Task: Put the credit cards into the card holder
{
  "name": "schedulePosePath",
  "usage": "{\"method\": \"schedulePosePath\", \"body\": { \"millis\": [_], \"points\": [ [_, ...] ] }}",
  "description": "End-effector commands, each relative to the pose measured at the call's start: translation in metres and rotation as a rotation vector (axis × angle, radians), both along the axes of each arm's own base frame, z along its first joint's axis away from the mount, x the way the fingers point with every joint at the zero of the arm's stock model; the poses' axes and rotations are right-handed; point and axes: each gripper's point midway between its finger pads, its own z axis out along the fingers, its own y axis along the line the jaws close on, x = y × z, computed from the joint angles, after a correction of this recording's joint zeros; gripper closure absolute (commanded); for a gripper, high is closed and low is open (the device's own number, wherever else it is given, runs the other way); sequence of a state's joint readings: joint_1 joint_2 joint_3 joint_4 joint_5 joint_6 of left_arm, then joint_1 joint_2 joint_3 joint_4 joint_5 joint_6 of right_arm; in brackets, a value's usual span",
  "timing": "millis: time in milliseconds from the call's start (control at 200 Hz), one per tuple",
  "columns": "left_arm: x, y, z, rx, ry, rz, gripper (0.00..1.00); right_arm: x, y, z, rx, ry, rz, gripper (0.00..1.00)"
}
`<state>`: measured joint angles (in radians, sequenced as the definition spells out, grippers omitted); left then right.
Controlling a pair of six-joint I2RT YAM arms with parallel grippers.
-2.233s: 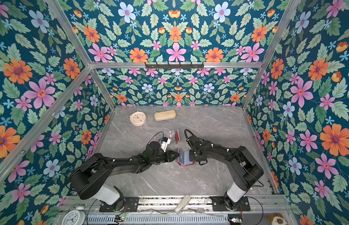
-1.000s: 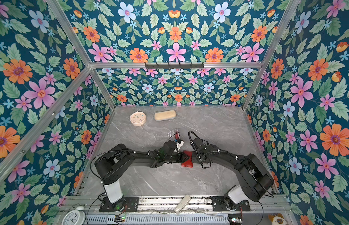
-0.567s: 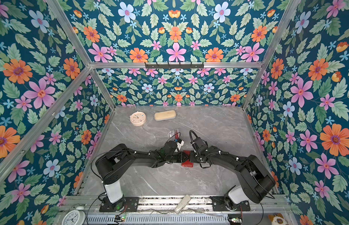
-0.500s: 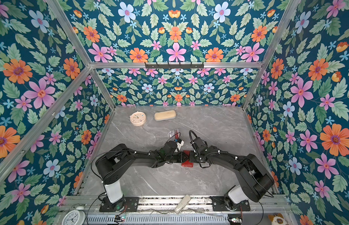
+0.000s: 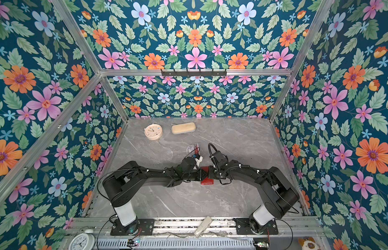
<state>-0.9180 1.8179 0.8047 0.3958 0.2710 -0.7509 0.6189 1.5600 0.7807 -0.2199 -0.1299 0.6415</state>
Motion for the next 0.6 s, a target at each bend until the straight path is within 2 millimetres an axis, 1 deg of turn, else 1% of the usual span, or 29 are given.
{"method": "schedulePosePath", "body": {
  "millis": [0,50,80,175,335,450,515,590],
  "points": [
    [-0.008,0.023,-0.032,0.134,0.05,0.024,0.79,-0.008,-0.001,-0.004,-0.011,0.032,0.029,0.85],
    [-0.009,0.025,-0.034,0.141,0.051,0.027,0.8,-0.008,0.003,0.001,0.01,0.026,0.044,0.76],
    [-0.009,0.027,-0.036,0.149,0.055,0.032,0.82,-0.008,0.006,0.005,0.024,0.021,0.051,0.71],
    [-0.01,0.031,-0.04,0.169,0.059,0.041,0.83,-0.007,0.011,0.017,0.061,-0.006,0.068,0.62],
    [-0.011,0.035,-0.044,0.189,0.059,0.049,0.83,-0.007,0.012,0.036,0.1,-0.056,0.072,0.56],
    [-0.011,0.034,-0.044,0.188,0.059,0.048,0.84,-0.007,0.011,0.052,0.125,-0.105,0.071,0.54],
    [-0.011,0.034,-0.043,0.187,0.057,0.046,0.84,-0.005,0.003,0.058,0.111,-0.139,0.039,0.54],
    [-0.012,0.032,-0.042,0.184,0.056,0.041,0.84,-0.003,-0.011,0.06,0.064,-0.162,-0.021,0.54]
  ]
}}
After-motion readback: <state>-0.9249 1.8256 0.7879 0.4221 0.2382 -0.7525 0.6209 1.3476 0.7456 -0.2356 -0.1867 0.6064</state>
